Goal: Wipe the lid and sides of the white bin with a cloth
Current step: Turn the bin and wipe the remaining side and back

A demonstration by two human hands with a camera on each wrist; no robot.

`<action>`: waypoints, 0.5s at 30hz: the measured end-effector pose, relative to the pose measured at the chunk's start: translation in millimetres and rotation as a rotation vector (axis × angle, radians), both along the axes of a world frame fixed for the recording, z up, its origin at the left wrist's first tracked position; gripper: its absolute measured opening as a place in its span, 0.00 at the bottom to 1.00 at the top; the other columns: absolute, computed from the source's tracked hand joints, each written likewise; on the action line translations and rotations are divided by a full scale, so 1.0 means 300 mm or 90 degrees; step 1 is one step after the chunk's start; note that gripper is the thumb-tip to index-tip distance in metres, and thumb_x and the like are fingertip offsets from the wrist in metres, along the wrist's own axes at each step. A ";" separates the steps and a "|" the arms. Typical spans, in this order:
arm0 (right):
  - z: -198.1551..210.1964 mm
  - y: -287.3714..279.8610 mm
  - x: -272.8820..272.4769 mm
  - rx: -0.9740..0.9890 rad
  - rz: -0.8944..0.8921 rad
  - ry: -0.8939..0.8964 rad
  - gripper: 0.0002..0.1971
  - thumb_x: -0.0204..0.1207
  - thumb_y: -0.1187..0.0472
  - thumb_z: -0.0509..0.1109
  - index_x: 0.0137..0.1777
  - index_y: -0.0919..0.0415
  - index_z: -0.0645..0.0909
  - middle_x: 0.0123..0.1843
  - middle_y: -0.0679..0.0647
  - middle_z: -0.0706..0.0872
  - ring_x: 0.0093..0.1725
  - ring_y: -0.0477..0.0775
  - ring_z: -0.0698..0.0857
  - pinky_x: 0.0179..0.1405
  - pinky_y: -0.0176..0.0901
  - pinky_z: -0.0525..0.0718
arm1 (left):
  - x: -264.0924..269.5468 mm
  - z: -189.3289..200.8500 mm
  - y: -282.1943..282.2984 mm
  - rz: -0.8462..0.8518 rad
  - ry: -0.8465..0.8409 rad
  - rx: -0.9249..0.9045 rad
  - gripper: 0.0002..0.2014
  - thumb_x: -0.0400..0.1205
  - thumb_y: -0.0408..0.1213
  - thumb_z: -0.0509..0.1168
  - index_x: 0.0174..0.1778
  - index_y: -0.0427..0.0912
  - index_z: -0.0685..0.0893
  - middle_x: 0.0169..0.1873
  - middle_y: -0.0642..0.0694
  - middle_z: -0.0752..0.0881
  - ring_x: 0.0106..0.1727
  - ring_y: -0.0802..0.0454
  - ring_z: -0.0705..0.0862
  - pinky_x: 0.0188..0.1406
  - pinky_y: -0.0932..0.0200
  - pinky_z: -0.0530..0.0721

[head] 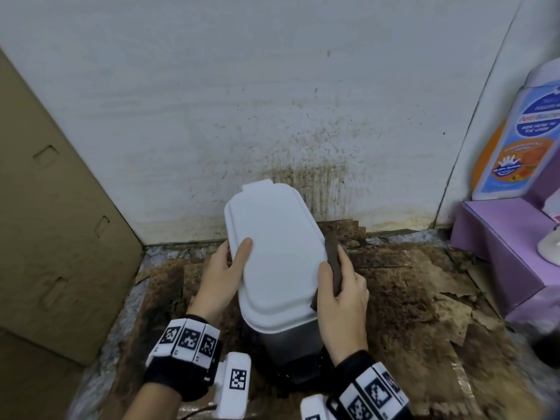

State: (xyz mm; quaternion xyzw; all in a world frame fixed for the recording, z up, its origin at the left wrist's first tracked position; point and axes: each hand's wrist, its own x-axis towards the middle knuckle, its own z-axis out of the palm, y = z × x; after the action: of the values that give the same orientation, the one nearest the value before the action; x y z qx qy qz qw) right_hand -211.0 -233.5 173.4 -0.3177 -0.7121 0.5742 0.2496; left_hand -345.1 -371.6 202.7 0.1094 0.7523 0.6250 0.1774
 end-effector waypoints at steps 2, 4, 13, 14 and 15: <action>-0.007 0.023 -0.010 -0.012 0.016 -0.002 0.25 0.87 0.41 0.58 0.84 0.32 0.62 0.68 0.46 0.70 0.76 0.51 0.65 0.69 0.47 0.67 | 0.018 -0.004 -0.005 0.001 0.018 -0.012 0.22 0.80 0.62 0.66 0.64 0.54 0.85 0.56 0.56 0.93 0.57 0.56 0.92 0.60 0.46 0.89; -0.011 0.055 -0.021 -0.008 0.039 0.007 0.22 0.86 0.38 0.57 0.78 0.23 0.62 0.67 0.47 0.74 0.74 0.55 0.72 0.71 0.54 0.74 | 0.043 -0.013 -0.009 0.013 0.017 -0.008 0.21 0.80 0.62 0.67 0.64 0.55 0.84 0.56 0.57 0.93 0.57 0.57 0.92 0.60 0.47 0.90; 0.103 0.229 -0.112 -0.033 0.311 -0.030 0.24 0.88 0.41 0.58 0.84 0.32 0.65 0.69 0.29 0.80 0.54 0.18 0.80 0.53 0.30 0.77 | 0.125 -0.017 -0.016 0.022 -0.008 0.023 0.24 0.83 0.57 0.67 0.75 0.56 0.77 0.64 0.58 0.89 0.61 0.60 0.90 0.65 0.49 0.88; 0.104 0.242 -0.124 -0.034 0.326 -0.041 0.24 0.88 0.40 0.58 0.84 0.32 0.64 0.67 0.25 0.79 0.54 0.17 0.80 0.53 0.30 0.77 | 0.124 -0.015 -0.017 0.021 -0.008 0.024 0.24 0.83 0.57 0.67 0.75 0.56 0.76 0.65 0.58 0.88 0.61 0.60 0.89 0.65 0.49 0.88; 0.110 0.250 -0.131 -0.036 0.338 -0.047 0.25 0.88 0.40 0.59 0.84 0.31 0.64 0.64 0.22 0.79 0.53 0.18 0.80 0.53 0.30 0.77 | 0.123 -0.013 -0.018 0.019 -0.008 0.025 0.25 0.83 0.56 0.67 0.75 0.56 0.76 0.65 0.58 0.88 0.62 0.60 0.89 0.66 0.49 0.88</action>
State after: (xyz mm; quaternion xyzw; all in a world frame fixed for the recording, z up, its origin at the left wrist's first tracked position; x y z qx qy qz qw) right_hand -250.2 -158.5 206.4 -0.1472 -0.7626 0.6275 0.0549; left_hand -308.2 -376.9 198.7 0.0979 0.7403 0.6429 0.1705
